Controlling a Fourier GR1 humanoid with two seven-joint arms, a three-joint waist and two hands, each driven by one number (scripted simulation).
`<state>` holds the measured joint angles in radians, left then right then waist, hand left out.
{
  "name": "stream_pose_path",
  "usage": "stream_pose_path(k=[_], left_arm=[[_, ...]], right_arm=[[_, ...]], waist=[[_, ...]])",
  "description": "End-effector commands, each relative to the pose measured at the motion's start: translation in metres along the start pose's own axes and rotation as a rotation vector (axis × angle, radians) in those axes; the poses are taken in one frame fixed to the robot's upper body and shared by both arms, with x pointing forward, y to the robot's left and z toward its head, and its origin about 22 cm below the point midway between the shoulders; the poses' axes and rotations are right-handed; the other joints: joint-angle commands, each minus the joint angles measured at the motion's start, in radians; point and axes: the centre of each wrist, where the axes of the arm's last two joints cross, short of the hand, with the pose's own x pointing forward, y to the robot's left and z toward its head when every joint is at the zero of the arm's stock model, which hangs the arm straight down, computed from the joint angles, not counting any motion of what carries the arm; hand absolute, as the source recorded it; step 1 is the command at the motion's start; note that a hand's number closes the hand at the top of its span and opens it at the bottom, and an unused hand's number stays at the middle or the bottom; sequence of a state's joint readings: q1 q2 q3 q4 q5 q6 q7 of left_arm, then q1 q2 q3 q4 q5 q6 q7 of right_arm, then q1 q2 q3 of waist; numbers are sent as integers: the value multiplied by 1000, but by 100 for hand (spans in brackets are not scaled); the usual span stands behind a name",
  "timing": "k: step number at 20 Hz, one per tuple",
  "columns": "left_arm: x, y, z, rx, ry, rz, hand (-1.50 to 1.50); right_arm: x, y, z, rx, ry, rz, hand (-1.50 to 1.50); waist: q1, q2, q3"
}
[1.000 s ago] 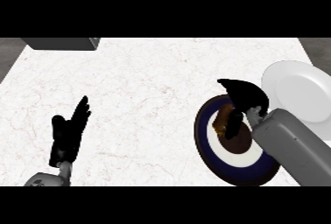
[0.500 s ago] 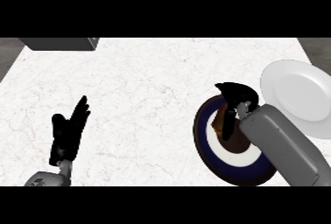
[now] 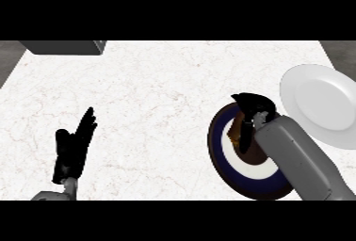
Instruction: Pick the sweet potato from the plate and place it in the plate
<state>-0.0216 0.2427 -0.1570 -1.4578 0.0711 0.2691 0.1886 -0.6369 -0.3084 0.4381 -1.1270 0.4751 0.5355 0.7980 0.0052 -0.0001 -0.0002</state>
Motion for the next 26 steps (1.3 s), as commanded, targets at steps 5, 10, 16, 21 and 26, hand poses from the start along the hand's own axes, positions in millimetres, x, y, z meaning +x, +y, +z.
stream_pose_path(k=[5, 10, 16, 21, 26], left_arm=[[11, 3, -2, 1, 10, 3, 0], [-6, -17, -10, -8, 11, 23, 0], [10, 22, -16, 2, -3, -3, 0], [16, -3, 2, -6, -4, 7, 0], [14, -3, 0, 9, 1, -9, 0]], right_arm=[[-15, 13, -25, 18, 0, -12, -150], [3, 19, -20, 42, 33, 24, -150], [0, 26, -22, -7, -52, 65, 150], [5, 8, -14, -64, -62, 96, 150], [2, 7, -13, -252, -15, 122, 150]], waist=[[2, 1, 0], [-3, 0, 0], [-1, 0, 0], [-1, -1, 0], [-1, -2, 0]])
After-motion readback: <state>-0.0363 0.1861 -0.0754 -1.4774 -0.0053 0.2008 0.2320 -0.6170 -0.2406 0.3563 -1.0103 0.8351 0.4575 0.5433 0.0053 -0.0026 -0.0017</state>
